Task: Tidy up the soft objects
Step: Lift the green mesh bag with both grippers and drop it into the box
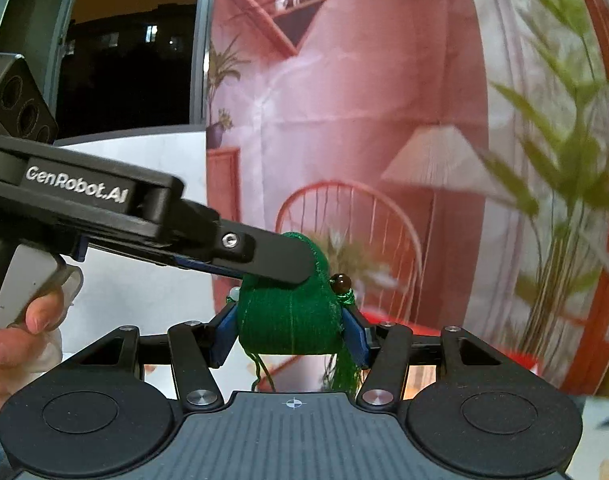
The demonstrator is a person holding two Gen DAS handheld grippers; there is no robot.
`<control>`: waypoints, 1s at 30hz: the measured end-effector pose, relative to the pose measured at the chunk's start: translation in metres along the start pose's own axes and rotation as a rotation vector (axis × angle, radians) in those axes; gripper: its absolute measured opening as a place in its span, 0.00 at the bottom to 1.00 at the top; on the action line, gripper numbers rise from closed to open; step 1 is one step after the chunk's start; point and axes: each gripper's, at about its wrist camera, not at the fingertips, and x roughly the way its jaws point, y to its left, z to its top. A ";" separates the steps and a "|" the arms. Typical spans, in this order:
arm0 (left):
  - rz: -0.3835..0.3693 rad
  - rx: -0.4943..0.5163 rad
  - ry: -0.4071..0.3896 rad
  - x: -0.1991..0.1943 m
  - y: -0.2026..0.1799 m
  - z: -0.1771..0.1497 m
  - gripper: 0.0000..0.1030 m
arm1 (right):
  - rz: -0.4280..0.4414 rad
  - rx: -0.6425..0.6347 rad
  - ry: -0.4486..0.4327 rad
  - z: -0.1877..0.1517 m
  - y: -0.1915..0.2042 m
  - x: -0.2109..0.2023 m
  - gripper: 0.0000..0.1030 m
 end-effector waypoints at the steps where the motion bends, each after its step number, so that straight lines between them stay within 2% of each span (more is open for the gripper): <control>1: 0.002 0.002 -0.002 0.005 0.002 0.004 0.51 | -0.002 -0.007 -0.005 0.006 -0.002 0.005 0.50; 6: 0.005 -0.038 0.037 0.041 0.026 0.010 0.51 | -0.011 -0.032 0.014 0.008 -0.018 0.038 0.50; 11: 0.005 -0.081 0.115 0.080 0.056 -0.010 0.51 | -0.017 -0.022 0.094 -0.016 -0.036 0.081 0.50; 17: 0.003 -0.136 0.189 0.126 0.081 -0.027 0.51 | -0.036 0.063 0.187 -0.047 -0.064 0.122 0.50; 21: 0.032 -0.136 0.201 0.144 0.087 -0.028 0.51 | -0.144 0.060 0.226 -0.058 -0.075 0.142 0.50; 24: 0.058 -0.109 0.200 0.144 0.091 -0.029 0.51 | -0.268 0.119 0.242 -0.066 -0.087 0.148 0.50; 28: 0.093 -0.115 0.211 0.132 0.097 -0.035 0.51 | -0.349 0.161 0.244 -0.075 -0.099 0.139 0.55; 30: 0.106 -0.116 0.215 0.122 0.098 -0.038 0.51 | -0.361 0.179 0.238 -0.078 -0.102 0.130 0.55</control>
